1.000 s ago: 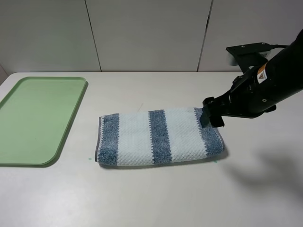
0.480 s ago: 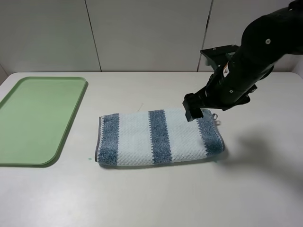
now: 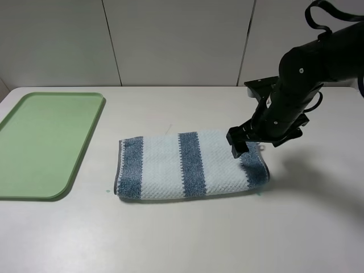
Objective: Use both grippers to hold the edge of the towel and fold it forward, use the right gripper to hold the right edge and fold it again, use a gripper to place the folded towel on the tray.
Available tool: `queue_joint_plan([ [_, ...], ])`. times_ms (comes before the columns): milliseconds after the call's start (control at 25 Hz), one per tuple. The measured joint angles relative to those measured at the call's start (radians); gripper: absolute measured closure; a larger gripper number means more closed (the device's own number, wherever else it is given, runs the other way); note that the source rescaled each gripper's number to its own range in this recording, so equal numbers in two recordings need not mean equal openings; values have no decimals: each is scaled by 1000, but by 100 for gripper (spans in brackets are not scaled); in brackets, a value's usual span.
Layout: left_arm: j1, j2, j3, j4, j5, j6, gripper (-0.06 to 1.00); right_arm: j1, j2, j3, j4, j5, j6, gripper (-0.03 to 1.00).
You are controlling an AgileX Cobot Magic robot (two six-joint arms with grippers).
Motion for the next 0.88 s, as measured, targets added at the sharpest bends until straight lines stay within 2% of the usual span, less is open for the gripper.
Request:
queue_joint_plan([
  [520, 0, 0, 0, 0, 0, 0, 1, -75, 125, 0, 10, -87, -34, -3],
  [880, 0, 0, 0, 0, 0, 0, 1, -86, 180, -4, 27, -132, -51, -3],
])
